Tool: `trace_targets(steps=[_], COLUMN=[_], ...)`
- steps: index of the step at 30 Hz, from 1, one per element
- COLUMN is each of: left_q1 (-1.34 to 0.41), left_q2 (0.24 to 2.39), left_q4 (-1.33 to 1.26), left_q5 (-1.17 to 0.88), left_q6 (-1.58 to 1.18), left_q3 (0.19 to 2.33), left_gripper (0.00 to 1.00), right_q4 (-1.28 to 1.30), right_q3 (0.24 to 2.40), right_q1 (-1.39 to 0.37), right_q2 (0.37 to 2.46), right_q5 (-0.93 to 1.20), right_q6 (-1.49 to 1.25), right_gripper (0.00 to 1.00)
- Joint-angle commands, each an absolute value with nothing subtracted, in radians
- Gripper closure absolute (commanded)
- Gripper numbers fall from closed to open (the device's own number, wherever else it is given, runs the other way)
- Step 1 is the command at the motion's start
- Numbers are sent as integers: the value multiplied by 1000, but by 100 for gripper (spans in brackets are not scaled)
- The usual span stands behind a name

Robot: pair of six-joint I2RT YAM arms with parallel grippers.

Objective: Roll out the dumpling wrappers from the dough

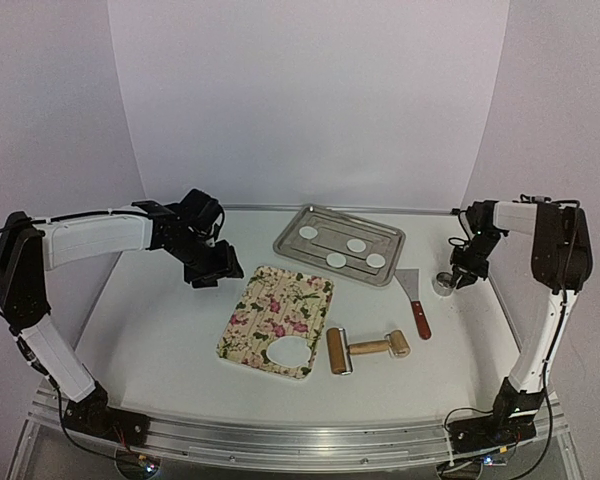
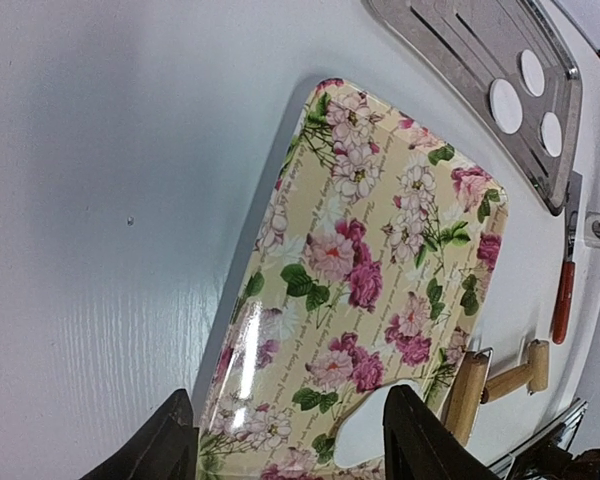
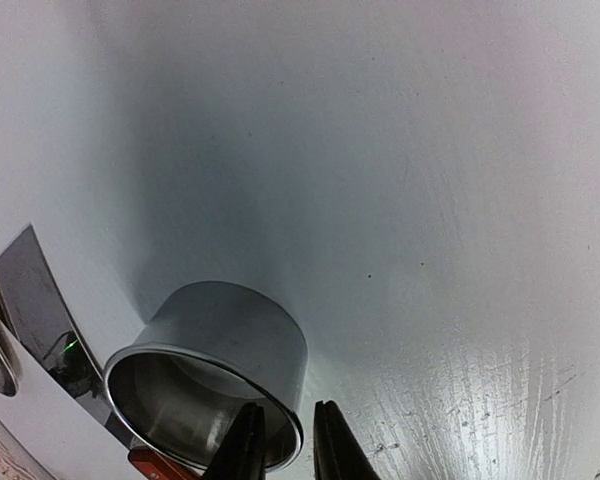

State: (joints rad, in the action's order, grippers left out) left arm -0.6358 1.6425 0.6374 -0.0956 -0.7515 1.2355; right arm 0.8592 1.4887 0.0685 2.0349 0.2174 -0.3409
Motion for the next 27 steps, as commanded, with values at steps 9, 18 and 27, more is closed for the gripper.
trace_targets(steps=[9, 18, 27], left_q1=[-627, -692, -798], left_q2=[1650, 1643, 1600], left_q4=[656, 708, 687], left_q5=[-123, -202, -349], left_q6=[-687, -650, -704], left_q3=[1301, 1400, 1399], left_gripper=[16, 21, 25], right_q4=[895, 983, 1031], right_q3=[1530, 1446, 1341], right_q1=[66, -4, -347], right_q2=[1973, 1722, 1551], right_q5=[215, 241, 229], right_q6=[-304, -286, -467], right_gripper=[100, 100, 100])
